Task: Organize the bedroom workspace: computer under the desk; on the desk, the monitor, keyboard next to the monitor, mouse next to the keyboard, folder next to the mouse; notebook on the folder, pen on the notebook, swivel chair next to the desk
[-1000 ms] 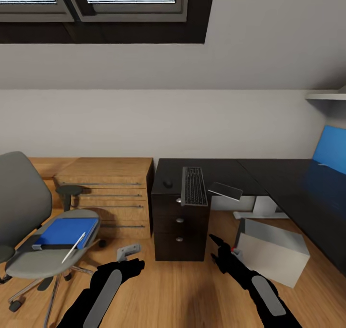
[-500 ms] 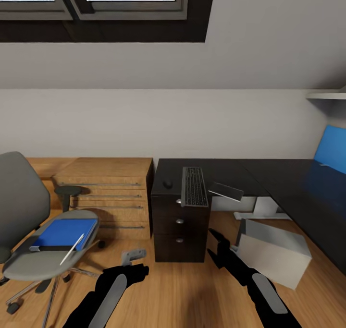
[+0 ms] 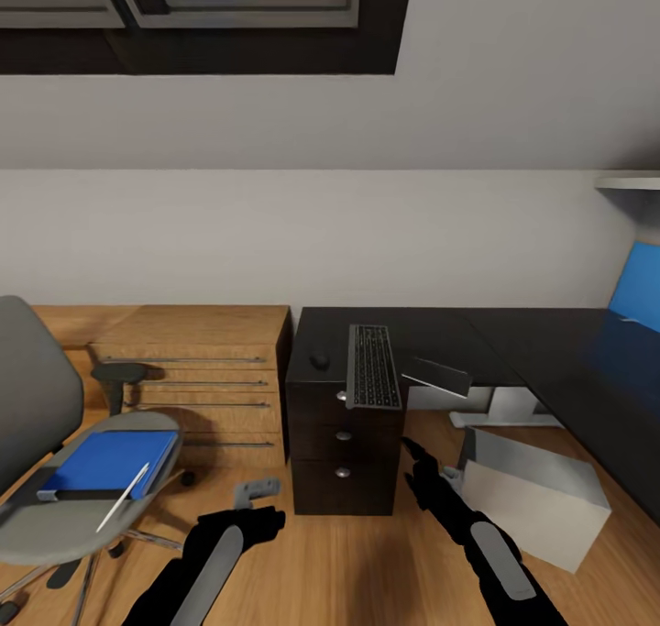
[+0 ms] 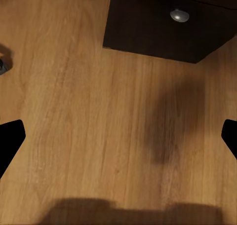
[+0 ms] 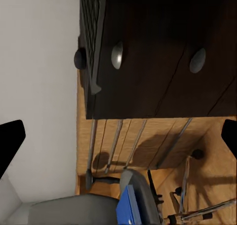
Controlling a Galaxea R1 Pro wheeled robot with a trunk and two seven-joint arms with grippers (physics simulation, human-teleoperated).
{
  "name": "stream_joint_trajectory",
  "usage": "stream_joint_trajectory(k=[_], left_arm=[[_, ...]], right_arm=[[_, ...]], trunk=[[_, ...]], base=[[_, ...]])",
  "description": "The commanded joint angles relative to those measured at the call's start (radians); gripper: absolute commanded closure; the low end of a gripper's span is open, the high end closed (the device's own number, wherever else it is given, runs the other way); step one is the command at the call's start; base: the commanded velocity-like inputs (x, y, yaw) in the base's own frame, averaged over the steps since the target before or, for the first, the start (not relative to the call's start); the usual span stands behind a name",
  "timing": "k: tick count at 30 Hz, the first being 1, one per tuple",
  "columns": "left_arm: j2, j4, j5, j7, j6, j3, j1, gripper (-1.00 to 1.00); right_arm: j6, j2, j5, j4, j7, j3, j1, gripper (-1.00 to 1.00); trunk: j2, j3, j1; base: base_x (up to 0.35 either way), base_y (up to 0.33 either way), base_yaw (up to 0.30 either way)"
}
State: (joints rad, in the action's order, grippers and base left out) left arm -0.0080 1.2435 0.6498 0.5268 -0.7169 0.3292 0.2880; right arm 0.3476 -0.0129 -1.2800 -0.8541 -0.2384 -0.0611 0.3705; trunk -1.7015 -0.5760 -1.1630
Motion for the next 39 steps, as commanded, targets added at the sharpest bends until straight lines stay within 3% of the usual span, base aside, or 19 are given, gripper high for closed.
stream_joint_trajectory(k=[1,6,9,12,16,25,39], left_arm=[[0.000,0.001,0.011,0.010,-0.001,0.002,-0.003,-1.00],[0.000,0.004,0.033,0.010,-0.004,0.002,-0.011,-1.00],[0.000,0.005,0.059,0.011,-0.005,0.002,-0.013,-1.00],[0.001,0.005,0.062,0.011,-0.005,0.002,-0.013,-1.00],[0.002,0.005,0.063,0.011,-0.006,0.001,-0.013,-1.00],[0.002,0.008,0.063,0.012,-0.006,0.002,-0.013,-1.00],[0.002,0.011,0.063,0.011,-0.004,0.002,-0.013,-1.00]], right_arm=[[0.001,-0.010,0.000,0.000,-0.001,-0.005,0.001,-1.00],[-0.008,-0.033,0.002,0.002,0.008,-0.006,0.005,-1.00],[-0.008,-0.053,-0.002,0.006,0.083,-0.008,0.034,-1.00],[-0.009,-0.070,-0.008,0.009,0.148,-0.009,0.084,-1.00],[-0.012,-0.082,-0.012,0.034,0.171,-0.010,0.113,-1.00],[-0.026,-0.084,-0.008,0.125,0.177,-0.013,0.123,-1.00],[-0.054,-0.081,-0.003,0.138,0.171,-0.010,0.123,-1.00]], trunk=[[-0.001,-0.001,0.000],[-0.001,-0.001,0.000],[-0.001,-0.001,0.000],[-0.001,-0.001,0.000],[-0.001,-0.001,0.000],[-0.001,-0.001,0.000],[-0.001,-0.001,0.000]], base=[[0.023,0.000,0.000],[0.011,0.000,0.000],[0.001,0.000,0.000],[0.000,0.000,0.000],[0.000,0.000,0.000],[0.000,0.000,0.000],[0.039,0.000,0.000]])
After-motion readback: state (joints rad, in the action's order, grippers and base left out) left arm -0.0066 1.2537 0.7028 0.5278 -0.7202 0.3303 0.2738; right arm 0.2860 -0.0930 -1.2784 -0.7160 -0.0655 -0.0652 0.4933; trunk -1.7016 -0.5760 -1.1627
